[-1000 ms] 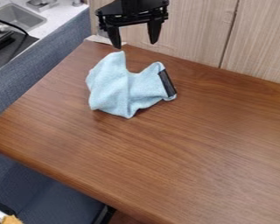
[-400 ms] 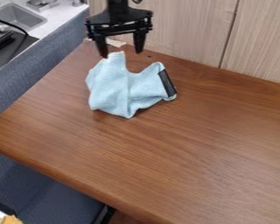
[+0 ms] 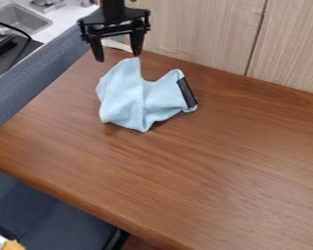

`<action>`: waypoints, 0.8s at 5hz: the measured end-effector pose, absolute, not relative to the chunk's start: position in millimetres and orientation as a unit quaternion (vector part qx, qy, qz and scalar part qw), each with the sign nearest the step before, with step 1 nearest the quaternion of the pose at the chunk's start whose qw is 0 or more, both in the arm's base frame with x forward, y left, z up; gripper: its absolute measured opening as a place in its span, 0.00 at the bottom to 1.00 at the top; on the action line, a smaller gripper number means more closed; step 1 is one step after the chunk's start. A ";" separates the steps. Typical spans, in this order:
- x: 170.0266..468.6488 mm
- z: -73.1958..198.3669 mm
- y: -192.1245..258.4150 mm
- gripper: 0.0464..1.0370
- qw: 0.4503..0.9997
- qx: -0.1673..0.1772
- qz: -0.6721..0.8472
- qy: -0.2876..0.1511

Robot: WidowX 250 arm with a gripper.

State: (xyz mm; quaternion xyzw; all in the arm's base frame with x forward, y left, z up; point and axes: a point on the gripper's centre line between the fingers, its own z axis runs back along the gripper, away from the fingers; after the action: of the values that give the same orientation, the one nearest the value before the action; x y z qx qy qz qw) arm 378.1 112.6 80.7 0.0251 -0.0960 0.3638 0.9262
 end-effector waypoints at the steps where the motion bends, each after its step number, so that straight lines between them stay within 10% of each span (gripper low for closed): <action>1: 384.9 66.5 116.8 0.96 0.927 0.012 0.368 -0.079; 4: 396.9 50.8 92.8 0.91 0.944 -0.006 0.322 -0.070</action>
State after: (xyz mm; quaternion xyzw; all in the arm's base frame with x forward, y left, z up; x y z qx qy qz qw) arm 396.9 92.8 50.8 -0.0057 -0.0695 0.3224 0.9440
